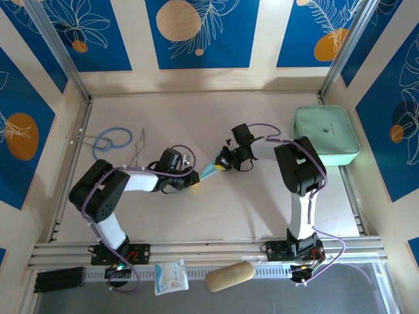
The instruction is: Fold a paper plane with a square sheet of paper (pick it up from the middle)
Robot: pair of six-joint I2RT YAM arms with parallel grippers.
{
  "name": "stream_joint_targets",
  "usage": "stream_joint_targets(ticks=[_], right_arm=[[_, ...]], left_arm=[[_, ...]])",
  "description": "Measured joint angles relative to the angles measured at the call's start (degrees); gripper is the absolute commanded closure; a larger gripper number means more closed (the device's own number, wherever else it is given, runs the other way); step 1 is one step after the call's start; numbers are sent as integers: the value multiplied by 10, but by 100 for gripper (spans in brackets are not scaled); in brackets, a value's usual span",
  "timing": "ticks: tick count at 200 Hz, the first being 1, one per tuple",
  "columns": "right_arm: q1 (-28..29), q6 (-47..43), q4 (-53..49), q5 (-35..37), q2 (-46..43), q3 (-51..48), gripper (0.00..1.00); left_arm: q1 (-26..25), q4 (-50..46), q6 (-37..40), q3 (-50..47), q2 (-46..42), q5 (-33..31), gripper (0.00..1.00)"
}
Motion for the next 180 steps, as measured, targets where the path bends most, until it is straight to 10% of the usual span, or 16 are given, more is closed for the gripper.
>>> stream_joint_targets(ticks=[180], right_arm=[[0, 0, -6, 0, 2, 5, 94]], left_arm=[[-28, -79, 21, 146, 88, 10, 89]])
